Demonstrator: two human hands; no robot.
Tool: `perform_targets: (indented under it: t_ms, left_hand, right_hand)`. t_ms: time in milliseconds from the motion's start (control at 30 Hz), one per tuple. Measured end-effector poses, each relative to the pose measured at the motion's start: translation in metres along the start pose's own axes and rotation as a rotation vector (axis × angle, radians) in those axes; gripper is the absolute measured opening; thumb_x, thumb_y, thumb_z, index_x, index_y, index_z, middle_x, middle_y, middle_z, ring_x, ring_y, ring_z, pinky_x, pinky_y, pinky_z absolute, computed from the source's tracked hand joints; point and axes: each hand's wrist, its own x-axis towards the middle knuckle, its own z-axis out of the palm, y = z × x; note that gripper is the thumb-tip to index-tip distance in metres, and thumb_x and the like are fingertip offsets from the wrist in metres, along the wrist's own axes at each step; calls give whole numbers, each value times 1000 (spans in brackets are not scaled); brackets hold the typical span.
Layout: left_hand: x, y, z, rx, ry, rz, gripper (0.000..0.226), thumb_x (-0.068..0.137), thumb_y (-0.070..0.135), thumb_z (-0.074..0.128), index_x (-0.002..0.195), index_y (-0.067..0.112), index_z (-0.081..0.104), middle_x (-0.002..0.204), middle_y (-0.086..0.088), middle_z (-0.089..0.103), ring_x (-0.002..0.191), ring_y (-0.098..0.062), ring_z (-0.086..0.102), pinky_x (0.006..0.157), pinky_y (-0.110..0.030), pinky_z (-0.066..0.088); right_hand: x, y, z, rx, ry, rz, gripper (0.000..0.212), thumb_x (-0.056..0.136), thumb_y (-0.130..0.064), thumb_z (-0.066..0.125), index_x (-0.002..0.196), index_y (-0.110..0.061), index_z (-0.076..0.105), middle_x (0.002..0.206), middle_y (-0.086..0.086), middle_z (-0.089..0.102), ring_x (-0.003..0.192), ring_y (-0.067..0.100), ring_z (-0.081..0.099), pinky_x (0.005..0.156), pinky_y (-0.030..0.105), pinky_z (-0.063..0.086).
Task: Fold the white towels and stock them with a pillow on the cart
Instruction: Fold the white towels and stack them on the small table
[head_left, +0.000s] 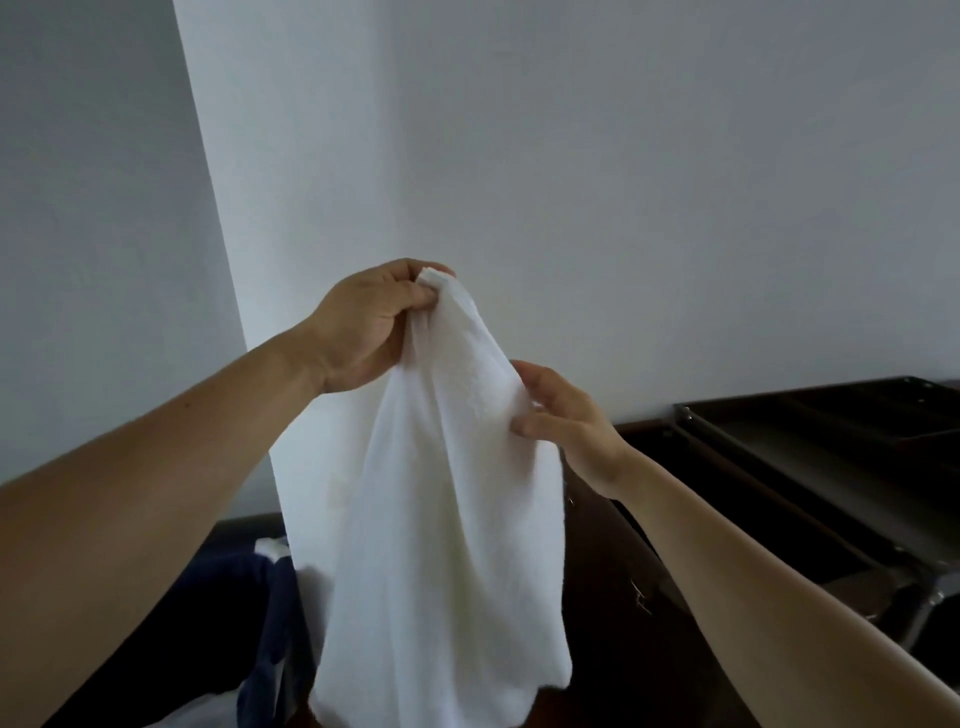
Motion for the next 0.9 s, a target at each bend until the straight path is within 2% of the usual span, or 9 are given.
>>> perform_targets:
  t_ms: [133, 200, 367, 500, 600, 700, 767, 833, 900]
  left_hand:
    - [-5, -14, 0, 59, 43, -8, 27, 100, 1, 44, 106, 13, 67, 95, -2, 71, 90, -15, 66, 81, -28, 53]
    - [-8, -17, -5, 113, 107, 15, 26, 99, 2, 46, 105, 14, 68, 96, -1, 72, 91, -14, 66, 79, -28, 53]
    - [-15, -22, -20, 84, 208, 23, 25, 98, 3, 48, 106, 14, 69, 99, 0, 73, 92, -13, 69, 74, -24, 56]
    - [-18, -25, -28, 77, 269, 19, 26, 97, 4, 48, 109, 14, 69, 105, -4, 70, 96, -16, 67, 80, -30, 54]
    - [-19, -25, -33, 79, 310, 31, 27, 97, 4, 48, 115, 10, 67, 108, -6, 68, 97, -18, 65, 82, -32, 53]
    - [-21, -23, -35, 60, 318, 55, 27, 96, 2, 46, 113, 10, 67, 111, -12, 68, 97, -20, 65, 82, -32, 53]
    - [-22, -23, -36, 37, 332, 76, 27, 95, 1, 47, 106, 12, 68, 109, -13, 69, 96, -21, 66, 82, -33, 53]
    - [-23, -22, -37, 12, 351, 92, 26, 93, 1, 48, 101, 15, 69, 108, -15, 70, 97, -23, 66, 86, -36, 53]
    - [-23, -22, -38, -11, 353, 105, 26, 92, 3, 50, 97, 16, 71, 106, -15, 71, 96, -24, 67, 86, -36, 54]
  right_hand:
    - [-5, 10, 5, -77, -55, 58, 38, 64, -44, 73, 101, -37, 71, 99, -7, 74, 95, 17, 71, 81, 31, 57]
    - [-12, 21, 4, -121, -38, 67, 30, 67, -41, 79, 96, -42, 71, 95, -9, 75, 88, 13, 73, 75, 28, 59]
    - [-38, 48, -1, -279, -28, 106, 61, 73, -38, 80, 125, -52, 50, 106, -10, 66, 90, 4, 68, 84, 28, 58]
    - [-59, 62, 7, -330, -62, 74, 55, 82, -31, 78, 116, -60, 45, 101, -22, 64, 90, -5, 64, 75, 17, 54]
    - [-73, 65, 15, -385, -30, -33, 42, 88, -30, 74, 111, -54, 48, 100, -34, 59, 94, -9, 60, 70, 7, 49]
    - [-81, 66, 21, -504, -24, -140, 30, 91, -27, 71, 104, -47, 53, 98, -26, 59, 90, -2, 61, 74, 9, 49]
    - [-85, 66, 24, -578, 0, -237, 19, 91, -23, 71, 105, -32, 62, 104, -21, 58, 88, 1, 60, 76, 12, 50]
    - [-87, 67, 25, -630, 20, -310, 18, 90, -23, 71, 106, -16, 68, 115, -10, 59, 94, 4, 59, 80, 12, 50]
    - [-89, 68, 25, -634, 18, -285, 18, 90, -27, 71, 104, -16, 70, 128, -12, 52, 104, 5, 58, 86, 13, 51]
